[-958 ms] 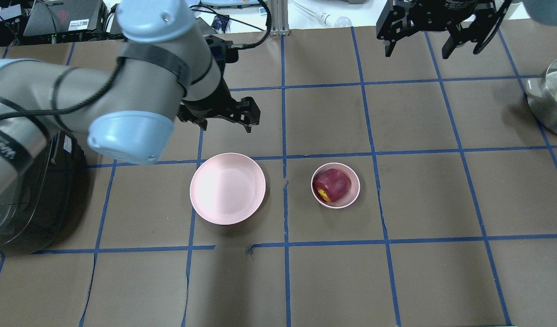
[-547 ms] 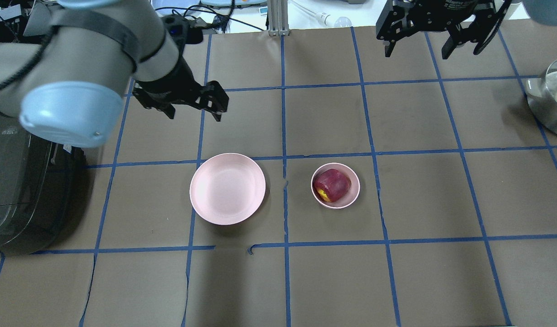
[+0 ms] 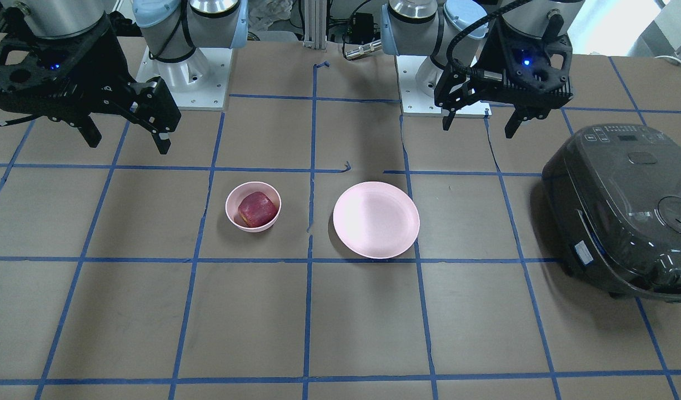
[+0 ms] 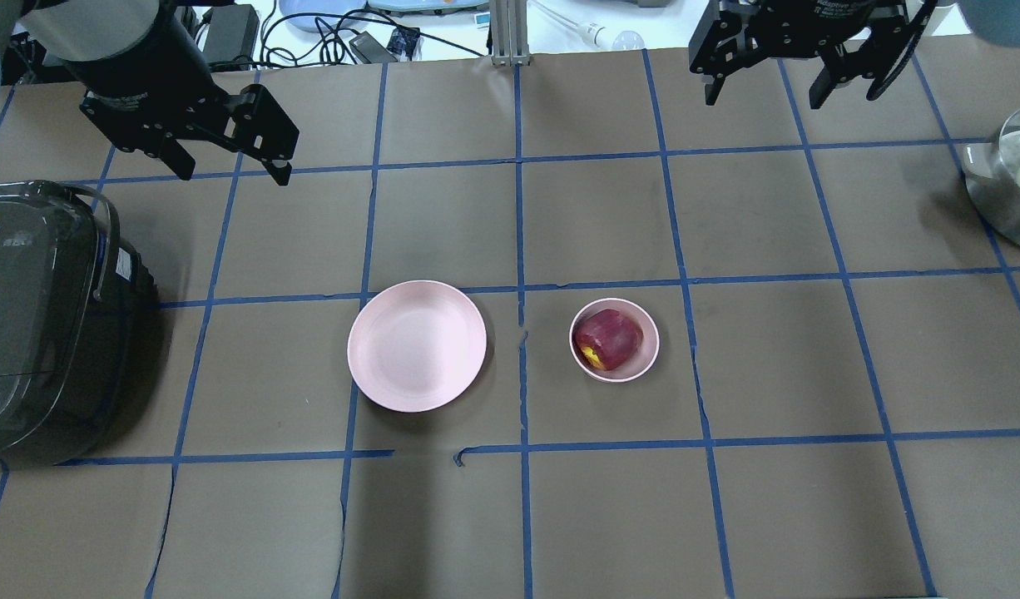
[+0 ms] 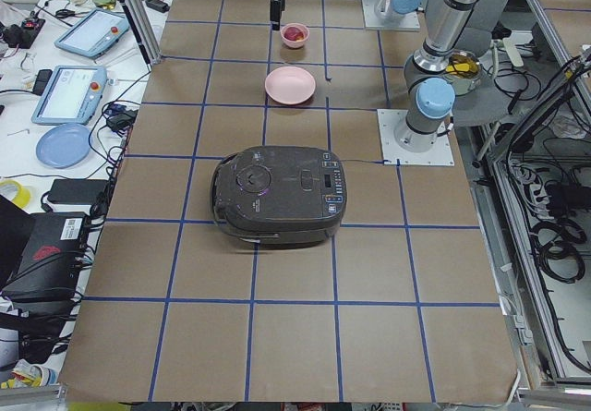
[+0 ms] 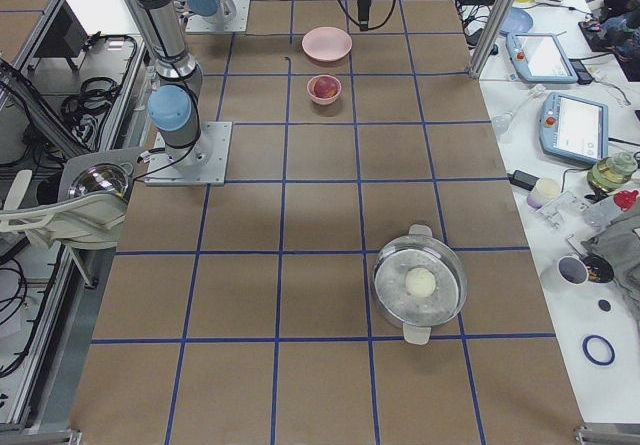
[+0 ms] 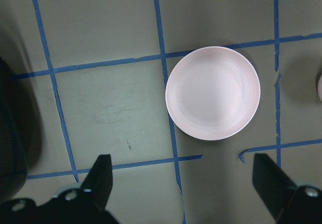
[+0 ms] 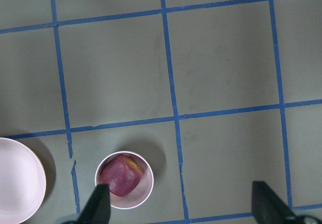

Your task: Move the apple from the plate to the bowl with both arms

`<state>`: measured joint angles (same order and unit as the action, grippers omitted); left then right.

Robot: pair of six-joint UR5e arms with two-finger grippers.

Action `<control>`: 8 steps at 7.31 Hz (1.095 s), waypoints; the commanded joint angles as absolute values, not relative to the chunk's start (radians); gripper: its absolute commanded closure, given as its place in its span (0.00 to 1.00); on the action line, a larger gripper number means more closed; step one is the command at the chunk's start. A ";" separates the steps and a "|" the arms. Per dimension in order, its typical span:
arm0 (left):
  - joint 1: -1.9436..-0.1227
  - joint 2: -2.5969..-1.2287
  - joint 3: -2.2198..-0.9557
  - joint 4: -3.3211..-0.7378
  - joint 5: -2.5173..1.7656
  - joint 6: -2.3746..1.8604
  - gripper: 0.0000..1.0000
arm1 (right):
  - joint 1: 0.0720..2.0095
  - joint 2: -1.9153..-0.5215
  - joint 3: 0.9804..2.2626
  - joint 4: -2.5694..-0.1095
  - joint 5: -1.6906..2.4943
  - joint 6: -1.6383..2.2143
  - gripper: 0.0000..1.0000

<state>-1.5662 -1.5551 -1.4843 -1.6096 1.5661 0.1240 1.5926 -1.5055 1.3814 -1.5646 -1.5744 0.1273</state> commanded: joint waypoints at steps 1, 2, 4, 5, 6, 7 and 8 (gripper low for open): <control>-1.568 -1.562 -1.479 -1.582 1.568 0.126 0.02 | 1.592 -1.509 1.402 -1.575 -1.574 0.127 0.00; -1.568 -1.560 -1.486 -1.569 1.563 0.126 0.02 | 1.592 -1.509 1.404 -1.574 -1.575 0.127 0.00; -1.568 -1.563 -1.488 -1.525 1.555 0.121 0.02 | 1.592 -1.511 1.404 -1.571 -1.575 0.126 0.00; -1.568 -1.563 -1.489 -1.526 1.555 0.121 0.02 | 1.592 -1.511 1.405 -1.569 -1.574 0.126 0.00; -1.571 -1.563 -1.488 -1.526 1.552 0.109 0.01 | 1.592 -1.511 1.405 -1.569 -1.575 0.126 0.00; -1.574 -1.563 -1.488 -1.528 1.555 0.109 0.00 | 1.591 -1.511 1.404 -1.569 -1.575 0.126 0.00; -1.574 -1.562 -1.489 -1.534 1.558 0.109 0.00 | 1.591 -1.509 1.404 -1.568 -1.577 0.126 0.00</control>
